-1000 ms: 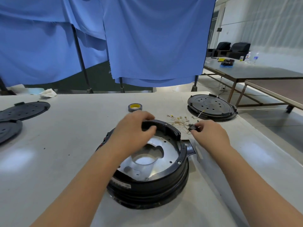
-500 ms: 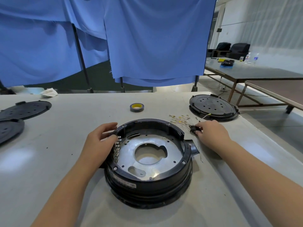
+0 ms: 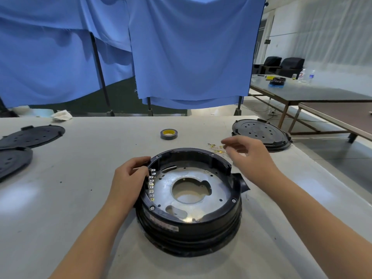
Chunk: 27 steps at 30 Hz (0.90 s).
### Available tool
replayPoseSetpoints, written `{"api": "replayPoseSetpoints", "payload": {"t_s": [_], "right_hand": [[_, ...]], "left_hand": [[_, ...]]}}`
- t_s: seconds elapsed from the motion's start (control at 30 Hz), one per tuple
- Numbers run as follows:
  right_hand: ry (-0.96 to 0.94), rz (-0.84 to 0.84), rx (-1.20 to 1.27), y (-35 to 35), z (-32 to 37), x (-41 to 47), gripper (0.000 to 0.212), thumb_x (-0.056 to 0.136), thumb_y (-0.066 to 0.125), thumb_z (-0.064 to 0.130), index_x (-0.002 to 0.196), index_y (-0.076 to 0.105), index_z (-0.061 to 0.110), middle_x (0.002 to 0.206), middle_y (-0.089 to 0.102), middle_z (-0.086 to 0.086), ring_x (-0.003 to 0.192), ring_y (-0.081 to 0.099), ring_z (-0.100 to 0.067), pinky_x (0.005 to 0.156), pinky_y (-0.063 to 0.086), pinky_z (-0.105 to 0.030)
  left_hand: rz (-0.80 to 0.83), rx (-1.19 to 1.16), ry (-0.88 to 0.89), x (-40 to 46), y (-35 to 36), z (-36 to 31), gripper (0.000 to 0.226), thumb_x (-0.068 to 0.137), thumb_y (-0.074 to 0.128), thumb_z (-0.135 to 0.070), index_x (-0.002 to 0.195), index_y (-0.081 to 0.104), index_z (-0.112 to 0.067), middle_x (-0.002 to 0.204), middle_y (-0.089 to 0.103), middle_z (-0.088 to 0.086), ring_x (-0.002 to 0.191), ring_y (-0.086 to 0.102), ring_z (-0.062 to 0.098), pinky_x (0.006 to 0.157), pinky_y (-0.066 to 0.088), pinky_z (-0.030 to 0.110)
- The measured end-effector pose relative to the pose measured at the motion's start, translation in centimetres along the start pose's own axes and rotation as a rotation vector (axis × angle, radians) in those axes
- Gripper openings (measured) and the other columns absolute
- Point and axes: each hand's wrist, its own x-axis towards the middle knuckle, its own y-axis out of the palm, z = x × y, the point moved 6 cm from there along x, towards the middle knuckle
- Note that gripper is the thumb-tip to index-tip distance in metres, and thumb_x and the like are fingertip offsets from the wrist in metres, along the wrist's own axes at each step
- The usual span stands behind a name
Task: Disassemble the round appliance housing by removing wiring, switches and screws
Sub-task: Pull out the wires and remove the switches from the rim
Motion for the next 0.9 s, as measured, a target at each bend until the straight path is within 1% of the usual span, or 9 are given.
{"api": "replayPoseSetpoints", "payload": {"t_s": [0.13, 0.2, 0.27, 0.37, 0.43, 0.5, 0.6, 0.77, 0.9], "right_hand": [[-0.04, 0.237, 0.011, 2.5, 2.7, -2.2, 0.019, 0.088, 0.06, 0.019, 0.098, 0.069, 0.033, 0.091, 0.069, 0.019, 0.089, 0.062, 0.005, 0.084, 0.047, -0.014], [-0.065, 0.248, -0.066, 2.8, 2.8, -3.0, 0.019, 0.088, 0.06, 0.021, 0.101, 0.068, 0.033, 0.095, 0.066, 0.019, 0.093, 0.059, 0.004, 0.085, 0.045, -0.014], [-0.057, 0.204, -0.241, 2.3, 2.0, -3.3, 0.024, 0.086, 0.061, 0.023, 0.108, 0.066, 0.032, 0.104, 0.061, 0.015, 0.101, 0.052, -0.001, 0.088, 0.04, -0.015], [0.112, 0.191, -0.459, 1.4, 0.0, -3.6, 0.045, 0.081, 0.062, 0.024, 0.126, 0.055, 0.028, 0.119, 0.051, 0.003, 0.116, 0.044, -0.018, 0.1, 0.037, -0.03], [0.271, 0.264, -0.447, 1.5, -0.9, -3.9, 0.059, 0.079, 0.061, 0.021, 0.134, 0.044, 0.029, 0.127, 0.046, -0.002, 0.118, 0.044, -0.022, 0.095, 0.039, -0.03], [0.342, 0.323, -0.411, 2.1, -1.2, -3.9, 0.067, 0.076, 0.057, 0.011, 0.138, 0.037, 0.03, 0.132, 0.046, -0.003, 0.115, 0.049, -0.024, 0.085, 0.041, -0.028], [0.33, 0.262, -0.375, 2.0, -0.9, -3.3, 0.069, 0.073, 0.05, -0.001, 0.136, 0.044, 0.028, 0.131, 0.054, -0.002, 0.105, 0.052, -0.022, 0.076, 0.039, -0.025], [0.271, 0.2, -0.392, 1.9, 0.3, -2.8, 0.065, 0.072, 0.047, -0.005, 0.129, 0.055, 0.026, 0.128, 0.058, -0.003, 0.116, 0.052, -0.027, 0.083, 0.041, -0.028], [0.2, 0.178, -0.418, 1.8, 1.4, -1.3, 0.056, 0.071, 0.051, -0.001, 0.116, 0.064, 0.03, 0.11, 0.068, -0.002, 0.094, 0.058, -0.027, 0.076, 0.047, -0.03]], "left_hand": [[0.059, 0.011, 0.009, -0.3, 0.8, -0.3, 0.037, 0.081, 0.053, 0.0, 0.09, 0.07, -0.032, 0.089, 0.071, -0.013, 0.074, 0.065, -0.006, 0.055, 0.045, 0.007], [0.079, -0.007, -0.024, -0.2, 0.7, -0.1, 0.034, 0.081, 0.057, -0.002, 0.092, 0.069, -0.031, 0.092, 0.071, -0.01, 0.078, 0.065, 0.002, 0.058, 0.046, 0.013], [0.09, -0.013, -0.064, 0.0, 0.5, 0.2, 0.029, 0.08, 0.063, -0.003, 0.094, 0.069, -0.028, 0.094, 0.07, -0.005, 0.076, 0.065, 0.006, 0.057, 0.048, 0.017], [0.1, -0.034, -0.104, 0.3, 0.3, 0.5, 0.021, 0.079, 0.071, -0.007, 0.094, 0.072, -0.022, 0.092, 0.072, 0.003, 0.07, 0.067, 0.01, 0.059, 0.055, 0.02], [0.108, -0.057, -0.124, 0.3, 0.3, 0.8, 0.017, 0.078, 0.074, -0.012, 0.092, 0.074, -0.02, 0.091, 0.074, 0.005, 0.076, 0.07, 0.015, 0.067, 0.055, 0.025], [0.132, -0.09, -0.145, 0.2, 0.4, 1.2, 0.015, 0.077, 0.075, -0.017, 0.091, 0.075, -0.022, 0.09, 0.075, 0.004, 0.079, 0.072, 0.016, 0.069, 0.054, 0.027], [0.204, -0.135, -0.216, 0.1, 0.9, 1.6, 0.02, 0.079, 0.073, -0.019, 0.099, 0.074, -0.021, 0.091, 0.076, 0.002, 0.082, 0.073, 0.017, 0.069, 0.055, 0.028], [0.289, -0.26, -0.283, -0.1, 1.1, 1.5, 0.026, 0.08, 0.065, -0.002, 0.101, 0.074, -0.016, 0.089, 0.076, 0.012, 0.073, 0.072, 0.023, 0.058, 0.056, 0.027], [0.262, -0.348, -0.298, 0.0, 0.9, 1.3, 0.029, 0.079, 0.064, 0.001, 0.102, 0.074, -0.013, 0.091, 0.075, 0.016, 0.072, 0.07, 0.025, 0.059, 0.056, 0.029]]}}
